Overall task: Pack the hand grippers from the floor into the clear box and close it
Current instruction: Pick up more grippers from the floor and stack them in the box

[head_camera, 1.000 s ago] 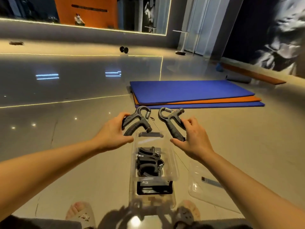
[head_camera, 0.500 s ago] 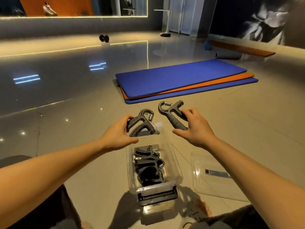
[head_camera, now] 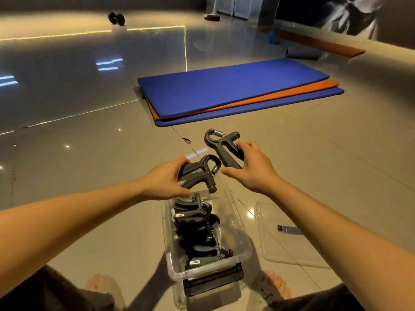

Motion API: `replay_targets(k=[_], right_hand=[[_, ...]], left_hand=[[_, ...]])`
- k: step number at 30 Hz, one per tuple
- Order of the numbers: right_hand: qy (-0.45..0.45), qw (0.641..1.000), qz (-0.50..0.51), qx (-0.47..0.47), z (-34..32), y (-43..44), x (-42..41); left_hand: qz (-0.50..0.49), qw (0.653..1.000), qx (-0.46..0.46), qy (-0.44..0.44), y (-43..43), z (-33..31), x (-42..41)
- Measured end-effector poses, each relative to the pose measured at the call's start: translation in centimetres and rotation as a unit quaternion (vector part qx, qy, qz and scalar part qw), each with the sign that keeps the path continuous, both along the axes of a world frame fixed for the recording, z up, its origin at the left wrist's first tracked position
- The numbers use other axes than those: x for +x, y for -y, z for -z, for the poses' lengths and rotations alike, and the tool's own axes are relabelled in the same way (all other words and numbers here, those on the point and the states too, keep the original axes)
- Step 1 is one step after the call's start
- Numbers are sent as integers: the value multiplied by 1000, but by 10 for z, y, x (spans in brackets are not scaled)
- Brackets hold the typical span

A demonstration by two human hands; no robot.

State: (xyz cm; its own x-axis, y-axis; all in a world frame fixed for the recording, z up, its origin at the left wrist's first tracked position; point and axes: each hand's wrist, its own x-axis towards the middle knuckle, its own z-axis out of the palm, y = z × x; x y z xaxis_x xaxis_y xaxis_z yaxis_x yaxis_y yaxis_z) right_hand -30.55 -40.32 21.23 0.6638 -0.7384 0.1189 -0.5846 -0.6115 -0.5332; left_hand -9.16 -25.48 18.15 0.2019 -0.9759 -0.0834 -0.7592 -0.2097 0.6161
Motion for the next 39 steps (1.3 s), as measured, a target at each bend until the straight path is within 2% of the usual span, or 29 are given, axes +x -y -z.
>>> replay_targets(k=[10,18,28,39], right_hand=[[-34,999,4,20,37,17,-9],[-46,998,21,29,52,28,-17],[-63,996,36,47,59,35,-17],[-75,996,28,39,63,32,-20]], left_hand=[[11,998,39,-44,-1,55,16],[66,994,91,-9,15,89,0],[87,981,101,143,15,137,-5],[60,984,153,61,25,173,-22]])
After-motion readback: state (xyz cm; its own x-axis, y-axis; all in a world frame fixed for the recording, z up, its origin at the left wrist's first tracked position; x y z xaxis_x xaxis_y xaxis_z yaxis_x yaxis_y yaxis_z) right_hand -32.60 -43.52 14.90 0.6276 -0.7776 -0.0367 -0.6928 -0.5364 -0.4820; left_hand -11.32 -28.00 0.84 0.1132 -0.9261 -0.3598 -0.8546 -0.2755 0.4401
